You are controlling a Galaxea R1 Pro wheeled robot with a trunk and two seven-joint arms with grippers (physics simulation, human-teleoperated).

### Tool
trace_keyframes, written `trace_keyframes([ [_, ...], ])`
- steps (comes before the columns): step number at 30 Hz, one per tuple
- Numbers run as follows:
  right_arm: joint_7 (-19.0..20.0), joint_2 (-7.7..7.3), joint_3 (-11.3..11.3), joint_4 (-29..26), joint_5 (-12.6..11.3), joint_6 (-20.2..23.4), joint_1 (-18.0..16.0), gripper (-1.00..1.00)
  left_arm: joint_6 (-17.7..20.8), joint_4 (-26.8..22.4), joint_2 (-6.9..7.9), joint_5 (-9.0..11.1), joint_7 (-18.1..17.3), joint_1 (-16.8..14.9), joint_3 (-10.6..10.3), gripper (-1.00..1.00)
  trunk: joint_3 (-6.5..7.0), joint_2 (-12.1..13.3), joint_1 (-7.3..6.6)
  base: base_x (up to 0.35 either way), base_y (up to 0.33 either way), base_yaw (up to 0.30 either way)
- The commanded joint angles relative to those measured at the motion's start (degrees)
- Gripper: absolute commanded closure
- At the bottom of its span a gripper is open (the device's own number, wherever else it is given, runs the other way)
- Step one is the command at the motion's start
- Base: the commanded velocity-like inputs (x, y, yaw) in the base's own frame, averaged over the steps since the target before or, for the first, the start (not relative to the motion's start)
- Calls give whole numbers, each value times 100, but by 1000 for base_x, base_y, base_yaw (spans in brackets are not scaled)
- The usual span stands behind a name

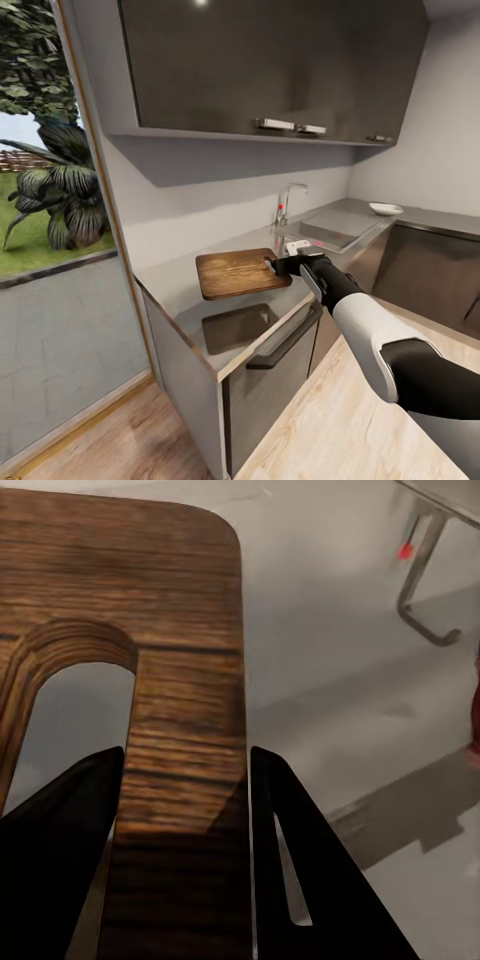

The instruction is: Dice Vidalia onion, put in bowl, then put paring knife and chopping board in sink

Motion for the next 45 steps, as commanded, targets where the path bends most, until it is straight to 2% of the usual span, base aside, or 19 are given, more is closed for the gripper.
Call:
trace_keyframes([
  [1,18,-2,18,-11,-7,28,-2,100,-8,-9,0,33,-1,4,0,-100,-11,-3,0,0,-319,227],
  [35,18,7,17,-9,-15,27,-2,100,-3,-5,0,33,-2,4,0,-100,-229,-3,0,0,-319,224],
  [45,26,4,9,-17,-14,20,-2,100,1,-5,-9,33,-4,4,0,-100,-218,-3,0,0,-319,242],
])
